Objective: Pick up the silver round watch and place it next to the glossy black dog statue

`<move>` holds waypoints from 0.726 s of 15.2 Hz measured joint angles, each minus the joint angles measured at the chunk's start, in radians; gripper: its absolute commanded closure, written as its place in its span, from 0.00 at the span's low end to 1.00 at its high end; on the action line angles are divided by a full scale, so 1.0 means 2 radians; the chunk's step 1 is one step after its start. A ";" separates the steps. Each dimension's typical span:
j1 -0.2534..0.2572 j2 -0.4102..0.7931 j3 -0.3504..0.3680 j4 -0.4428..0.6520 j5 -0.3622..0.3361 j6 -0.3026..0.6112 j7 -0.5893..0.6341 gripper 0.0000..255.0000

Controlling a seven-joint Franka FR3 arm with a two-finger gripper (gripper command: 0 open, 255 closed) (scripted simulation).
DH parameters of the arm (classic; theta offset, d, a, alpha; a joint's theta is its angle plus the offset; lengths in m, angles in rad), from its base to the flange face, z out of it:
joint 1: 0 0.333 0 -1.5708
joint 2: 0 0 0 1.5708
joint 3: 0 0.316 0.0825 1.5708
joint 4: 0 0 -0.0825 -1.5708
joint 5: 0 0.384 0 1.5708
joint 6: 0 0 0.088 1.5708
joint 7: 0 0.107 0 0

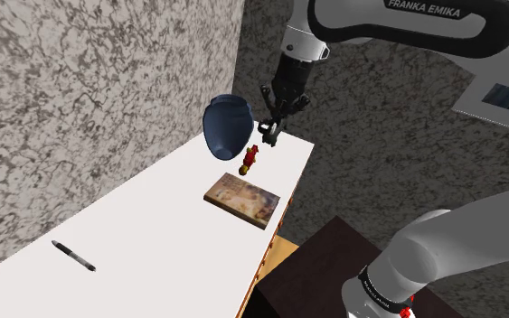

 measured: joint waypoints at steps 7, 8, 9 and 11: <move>-0.030 0.027 -0.052 0.013 -0.023 0.005 -0.077 1.00; -0.034 0.036 -0.059 0.024 -0.027 0.002 -0.086 1.00; -0.038 0.043 -0.064 0.028 -0.030 0.004 -0.094 1.00; -0.048 0.058 -0.078 0.042 -0.037 0.003 -0.116 1.00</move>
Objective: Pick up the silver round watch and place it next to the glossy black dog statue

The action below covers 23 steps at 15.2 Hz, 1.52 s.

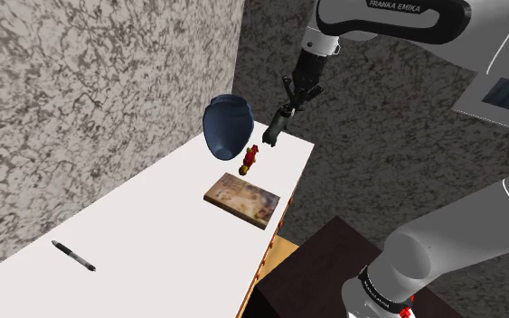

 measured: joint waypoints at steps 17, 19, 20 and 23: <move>-0.040 0.084 -0.053 0.030 -0.021 0.047 -0.091 1.00; -0.040 0.083 -0.053 0.015 -0.021 0.061 -0.092 1.00; -0.040 0.083 -0.053 0.009 -0.021 0.068 -0.092 1.00; -0.040 0.083 -0.053 -0.010 -0.021 0.087 -0.093 1.00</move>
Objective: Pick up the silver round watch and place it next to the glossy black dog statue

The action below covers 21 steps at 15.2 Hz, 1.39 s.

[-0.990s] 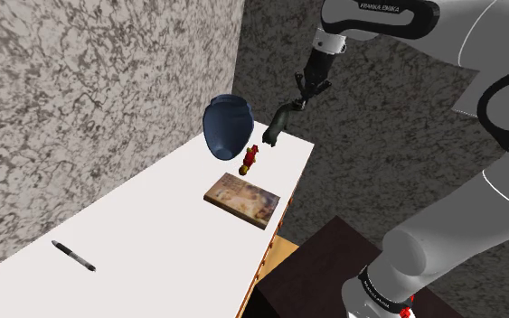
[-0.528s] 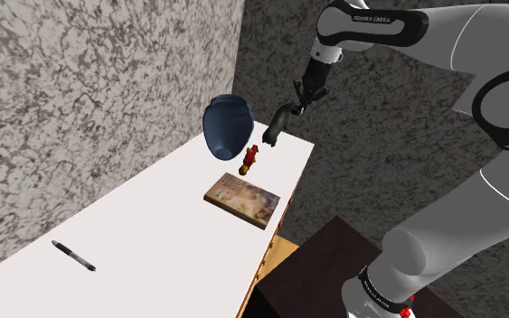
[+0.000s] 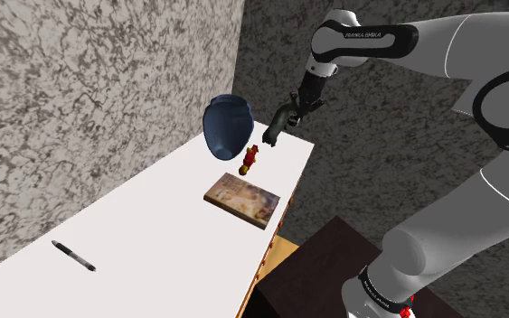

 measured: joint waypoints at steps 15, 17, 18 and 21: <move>0.001 0.016 0.001 -0.082 0.000 0.099 -0.003 1.00; 0.001 0.020 0.002 -0.093 0.000 0.112 -0.003 1.00; 0.001 0.022 0.002 -0.097 0.000 0.119 -0.003 1.00; 0.001 0.030 0.002 -0.110 0.000 0.140 -0.003 1.00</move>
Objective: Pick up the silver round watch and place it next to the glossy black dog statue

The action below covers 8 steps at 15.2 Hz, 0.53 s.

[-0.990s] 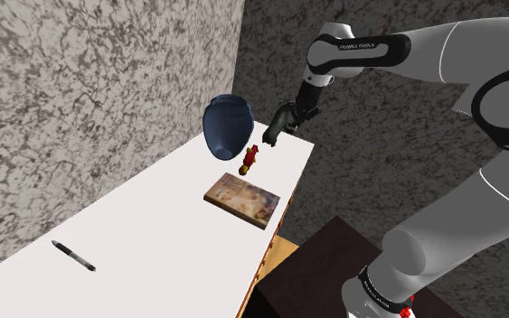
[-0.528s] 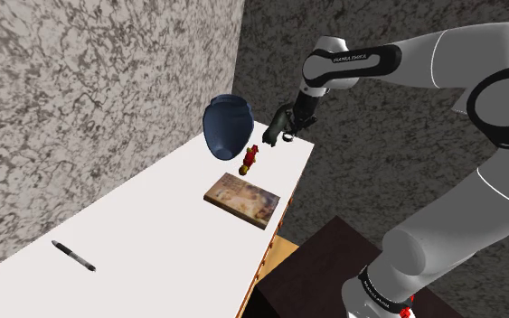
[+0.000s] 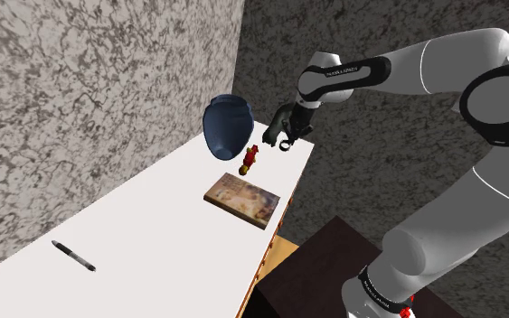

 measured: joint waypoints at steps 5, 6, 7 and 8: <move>0.000 0.013 0.000 -0.020 -0.001 0.033 0.000 1.00; 0.001 0.017 0.001 -0.022 -0.001 0.039 0.000 1.00; 0.001 0.021 0.001 -0.023 -0.001 0.045 0.001 1.00; 0.001 0.026 0.001 -0.026 -0.002 0.052 0.000 1.00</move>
